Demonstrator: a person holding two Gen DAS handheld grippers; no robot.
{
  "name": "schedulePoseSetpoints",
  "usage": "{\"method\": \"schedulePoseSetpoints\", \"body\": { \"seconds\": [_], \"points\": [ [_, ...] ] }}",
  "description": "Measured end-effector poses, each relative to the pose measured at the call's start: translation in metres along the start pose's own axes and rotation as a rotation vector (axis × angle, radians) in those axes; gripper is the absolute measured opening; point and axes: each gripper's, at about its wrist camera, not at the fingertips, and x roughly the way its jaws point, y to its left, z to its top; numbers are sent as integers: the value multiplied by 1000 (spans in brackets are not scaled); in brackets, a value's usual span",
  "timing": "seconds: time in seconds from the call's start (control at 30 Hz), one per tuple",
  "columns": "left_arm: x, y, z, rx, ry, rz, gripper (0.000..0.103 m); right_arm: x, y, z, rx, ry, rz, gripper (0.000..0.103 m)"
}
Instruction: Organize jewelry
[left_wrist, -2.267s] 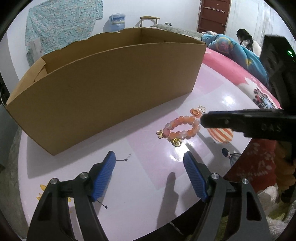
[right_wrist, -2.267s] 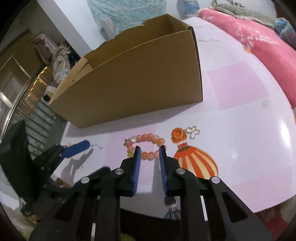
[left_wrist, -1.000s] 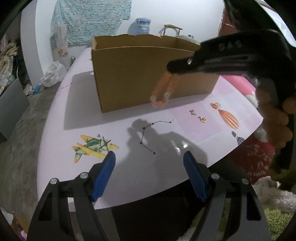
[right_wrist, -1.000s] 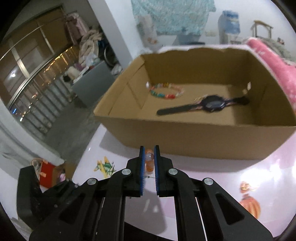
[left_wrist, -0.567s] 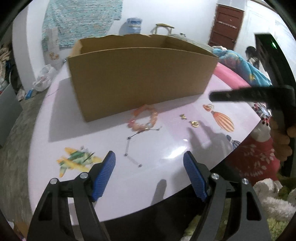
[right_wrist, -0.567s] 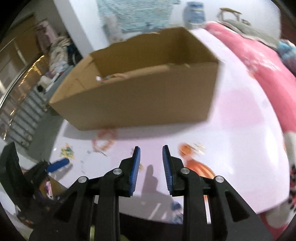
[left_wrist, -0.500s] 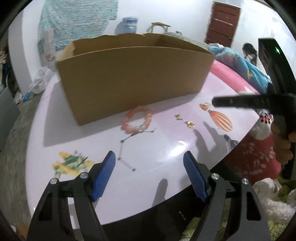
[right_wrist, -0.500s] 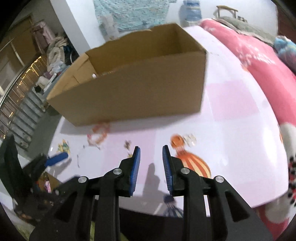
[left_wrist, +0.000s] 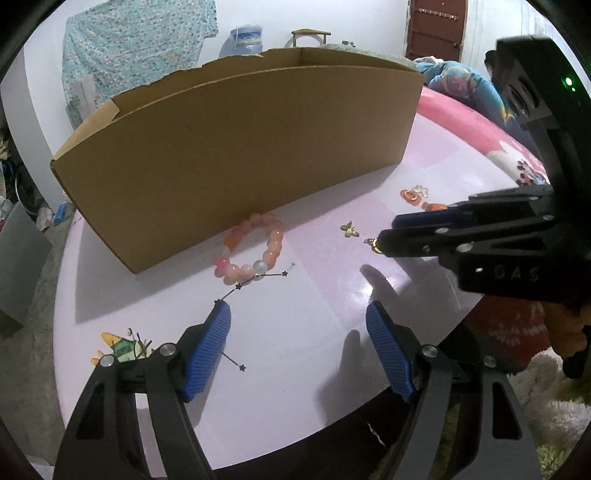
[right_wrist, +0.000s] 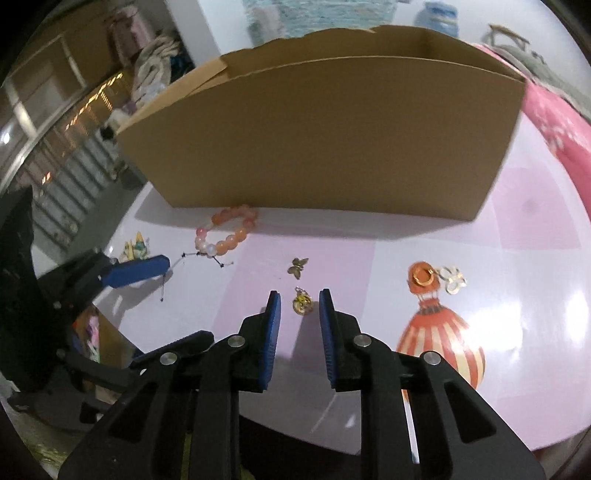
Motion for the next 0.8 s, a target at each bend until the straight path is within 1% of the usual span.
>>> {"method": "schedulePoseSetpoints", "body": {
  "seconds": [0.1,0.2,0.23,0.37,0.53,0.8],
  "points": [
    [2,-1,2,17,4,7,74,5,7,-1,-56,10,-21,19],
    [3,0,5,18,5,1,74,9,14,-5,-97,6,-60,14],
    [4,0,6,18,7,-1,74,9,13,-5,-102,5,-72,9],
    [7,-3,8,23,14,-6,74,9,6,-5,-67,8,-45,1],
    [9,-1,7,23,22,-12,74,6,3,-8,-63,17,-42,0],
    [11,2,5,11,30,-22,74,1,0,-15,-41,44,-62,0]
  ]
}}
